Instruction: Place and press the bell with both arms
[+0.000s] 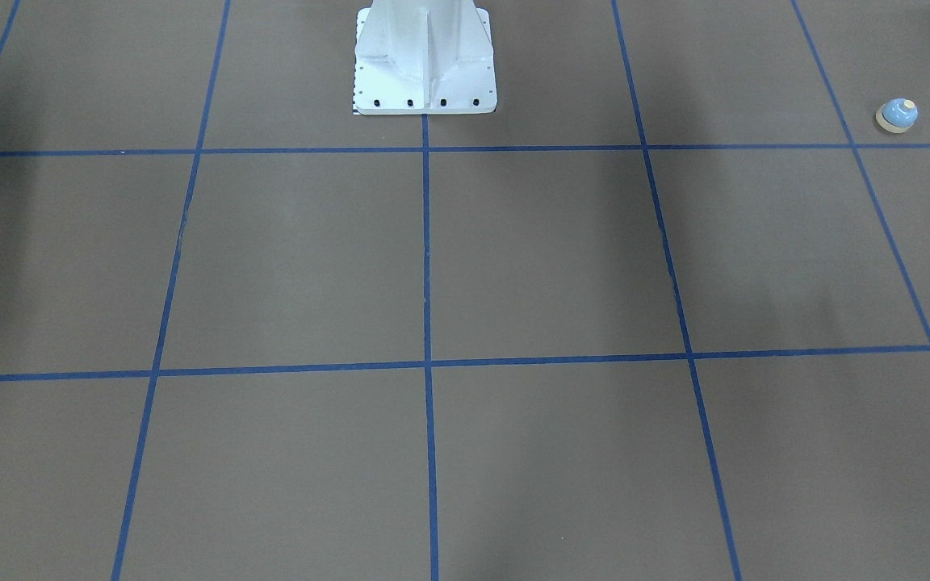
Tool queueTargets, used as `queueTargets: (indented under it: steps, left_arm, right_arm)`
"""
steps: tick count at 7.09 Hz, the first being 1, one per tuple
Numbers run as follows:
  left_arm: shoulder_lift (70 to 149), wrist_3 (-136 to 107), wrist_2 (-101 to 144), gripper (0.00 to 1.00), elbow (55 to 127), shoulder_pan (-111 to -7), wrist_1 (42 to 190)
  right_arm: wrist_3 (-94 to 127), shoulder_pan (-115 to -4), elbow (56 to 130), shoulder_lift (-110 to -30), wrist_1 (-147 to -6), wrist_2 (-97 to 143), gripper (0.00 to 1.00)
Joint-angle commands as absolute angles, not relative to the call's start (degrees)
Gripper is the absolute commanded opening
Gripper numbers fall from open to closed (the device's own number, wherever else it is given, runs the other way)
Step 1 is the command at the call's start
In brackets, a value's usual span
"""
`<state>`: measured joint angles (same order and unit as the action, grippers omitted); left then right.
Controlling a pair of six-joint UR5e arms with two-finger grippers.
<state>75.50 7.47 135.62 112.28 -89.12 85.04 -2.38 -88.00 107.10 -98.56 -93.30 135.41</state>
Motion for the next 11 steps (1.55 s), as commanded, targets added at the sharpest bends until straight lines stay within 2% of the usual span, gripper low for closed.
queueTargets:
  steps: [1,11]
  left_arm:
    - [75.4,7.6,135.7,1.0,112.5,-89.2,85.2]
    - [75.5,7.4,135.5,1.0,112.0,-88.9,85.1]
  right_arm:
    - [-2.4,-88.1,107.1,-98.5,-93.3,135.4,1.0]
    - [-3.0,-88.1,107.1,-99.3,-92.0,137.0,1.0]
